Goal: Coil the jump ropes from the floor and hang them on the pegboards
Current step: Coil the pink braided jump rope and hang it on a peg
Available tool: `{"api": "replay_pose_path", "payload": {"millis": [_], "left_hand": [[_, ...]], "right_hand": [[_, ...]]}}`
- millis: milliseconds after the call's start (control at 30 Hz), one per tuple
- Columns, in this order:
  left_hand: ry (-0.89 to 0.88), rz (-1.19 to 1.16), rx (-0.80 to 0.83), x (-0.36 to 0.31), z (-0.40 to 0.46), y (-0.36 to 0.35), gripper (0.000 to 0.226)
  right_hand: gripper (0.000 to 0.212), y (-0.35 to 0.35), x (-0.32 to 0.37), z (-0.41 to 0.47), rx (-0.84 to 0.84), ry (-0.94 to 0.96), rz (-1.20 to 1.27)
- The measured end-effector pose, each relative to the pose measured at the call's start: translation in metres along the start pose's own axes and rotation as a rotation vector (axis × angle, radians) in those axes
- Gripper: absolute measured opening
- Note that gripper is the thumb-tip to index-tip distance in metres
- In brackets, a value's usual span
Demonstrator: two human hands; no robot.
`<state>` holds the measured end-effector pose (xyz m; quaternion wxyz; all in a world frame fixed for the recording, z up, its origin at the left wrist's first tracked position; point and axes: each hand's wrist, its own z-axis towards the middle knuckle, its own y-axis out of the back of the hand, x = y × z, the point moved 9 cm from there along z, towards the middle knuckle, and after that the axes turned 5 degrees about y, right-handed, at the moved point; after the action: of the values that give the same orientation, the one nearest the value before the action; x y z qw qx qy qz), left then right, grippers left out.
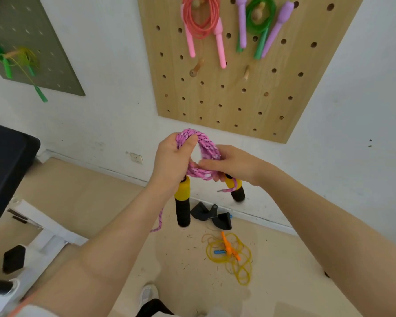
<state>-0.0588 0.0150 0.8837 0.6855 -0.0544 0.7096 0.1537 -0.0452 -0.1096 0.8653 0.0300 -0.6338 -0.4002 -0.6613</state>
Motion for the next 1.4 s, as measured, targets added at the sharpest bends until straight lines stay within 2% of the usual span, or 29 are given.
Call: {"api": "replay_pose_path", "payload": {"millis": [100, 167, 267, 367, 433, 500, 567, 633, 700, 767, 867, 1000, 1033, 1100, 1167, 1333, 1400], "left_hand": [[-0.081, 0.213, 0.055, -0.009, 0.008, 0.007, 0.017], [-0.146, 0.364, 0.115, -0.010, 0.012, 0.008, 0.014], [-0.171, 0.496, 0.158, -0.002, 0.018, 0.006, 0.014], [-0.030, 0.338, 0.195, 0.015, 0.021, 0.004, 0.021], [-0.020, 0.303, 0.211, 0.018, 0.017, -0.002, 0.018], [-0.051, 0.312, 0.187, 0.015, 0.013, -0.004, 0.013], [-0.046, 0.244, 0.161, 0.012, 0.013, -0.003, 0.013], [-0.018, 0.164, 0.147, 0.010, 0.015, -0.004, 0.014], [0.016, 0.098, 0.168, 0.009, 0.015, -0.006, 0.015], [0.057, 0.041, 0.218, 0.010, 0.013, -0.010, 0.016], [0.095, 0.000, 0.262, 0.012, 0.010, -0.010, 0.018], [-0.055, 0.281, 0.153, 0.009, 0.018, 0.012, 0.014], [-0.117, 0.389, 0.135, 0.008, 0.020, 0.016, 0.012], [-0.200, 0.597, 0.135, 0.012, 0.024, 0.021, 0.015], [-0.196, 0.703, 0.174, 0.023, 0.027, 0.021, 0.021], [-0.092, 0.653, 0.293, 0.038, 0.023, 0.004, 0.026], [-0.056, 0.605, 0.306, 0.038, 0.020, 0.001, 0.022]], "right_hand": [[0.022, -0.008, -0.028, -0.013, 0.179, -0.084, 0.155], [0.026, -0.013, -0.048, -0.022, 0.292, -0.145, 0.112], [0.022, -0.026, -0.066, -0.027, 0.345, -0.200, 0.042], [0.014, -0.043, -0.070, -0.023, 0.309, -0.224, 0.089], [0.018, -0.040, -0.064, -0.012, 0.185, -0.184, 0.101], [0.032, -0.024, -0.057, 0.000, -0.003, -0.133, 0.092], [0.052, -0.016, -0.047, 0.010, -0.068, -0.072, 0.080], [0.064, -0.021, -0.040, 0.020, -0.026, 0.007, -0.148], [0.057, -0.021, -0.037, 0.027, -0.099, 0.048, -0.436], [0.050, -0.019, -0.038, 0.028, -0.178, 0.013, -0.492], [0.043, -0.035, -0.046, 0.028, -0.060, -0.031, -0.314], [0.036, -0.029, -0.059, 0.019, 0.009, -0.157, -0.404], [0.034, -0.021, -0.058, 0.016, -0.017, -0.179, -0.338], [0.035, -0.004, -0.054, 0.008, -0.117, -0.222, -0.036], [0.038, 0.007, -0.044, 0.003, -0.195, -0.237, 0.209], [0.030, -0.003, -0.024, 0.009, -0.245, -0.264, 0.869], [0.023, -0.005, -0.019, 0.010, -0.260, -0.262, 1.051]]}}
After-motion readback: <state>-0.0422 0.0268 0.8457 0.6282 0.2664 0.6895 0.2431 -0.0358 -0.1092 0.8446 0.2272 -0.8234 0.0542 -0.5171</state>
